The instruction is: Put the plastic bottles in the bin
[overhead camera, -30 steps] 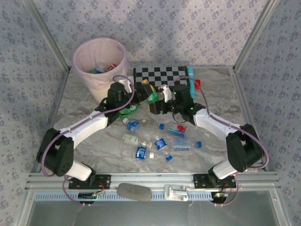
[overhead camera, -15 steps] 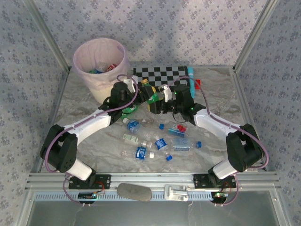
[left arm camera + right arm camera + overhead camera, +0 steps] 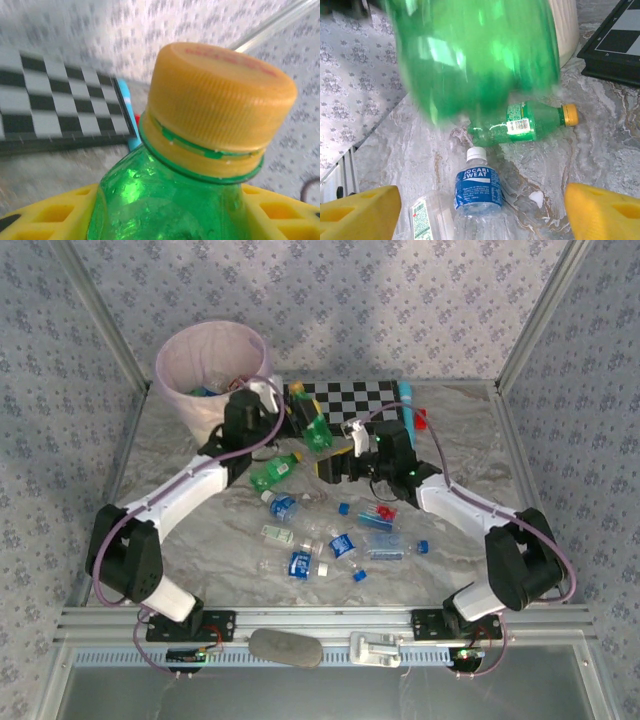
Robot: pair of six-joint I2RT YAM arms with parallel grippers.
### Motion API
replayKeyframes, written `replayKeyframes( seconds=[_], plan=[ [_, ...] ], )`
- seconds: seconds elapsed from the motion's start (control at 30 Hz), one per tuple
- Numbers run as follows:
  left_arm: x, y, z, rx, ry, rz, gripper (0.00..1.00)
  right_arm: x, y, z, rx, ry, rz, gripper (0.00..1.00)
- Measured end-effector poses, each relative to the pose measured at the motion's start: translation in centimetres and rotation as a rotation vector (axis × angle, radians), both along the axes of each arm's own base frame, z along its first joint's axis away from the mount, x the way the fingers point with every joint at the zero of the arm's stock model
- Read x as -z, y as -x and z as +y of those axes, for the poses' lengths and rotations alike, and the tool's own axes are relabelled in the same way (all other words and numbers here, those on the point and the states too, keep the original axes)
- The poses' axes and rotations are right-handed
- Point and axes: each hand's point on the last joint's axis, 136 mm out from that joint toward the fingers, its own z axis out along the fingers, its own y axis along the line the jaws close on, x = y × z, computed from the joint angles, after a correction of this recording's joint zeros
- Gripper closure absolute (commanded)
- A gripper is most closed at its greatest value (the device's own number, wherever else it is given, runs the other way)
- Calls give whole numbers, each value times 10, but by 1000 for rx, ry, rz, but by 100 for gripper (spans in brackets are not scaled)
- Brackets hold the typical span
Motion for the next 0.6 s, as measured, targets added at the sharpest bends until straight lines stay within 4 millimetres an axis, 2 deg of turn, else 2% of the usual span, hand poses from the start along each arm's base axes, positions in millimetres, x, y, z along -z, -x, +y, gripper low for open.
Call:
replayKeyframes(
  seconds=[0.1, 0.33, 0.47, 0.6],
  plan=[
    [-37, -16, 18, -46, -62, -104, 51, -2, 4, -5, 13, -1, -9, 0],
    [-113, -29, 56, -146, -290, -339, 50, -1, 0, -17, 64, 16, -20, 0],
    [-138, -38, 91, -243, -423, -420, 50, 3, -2, -22, 91, 32, -17, 0],
    [-144, -49, 133, -354, -555, -439, 49, 3, -4, -25, 114, 42, -21, 0]
  ],
)
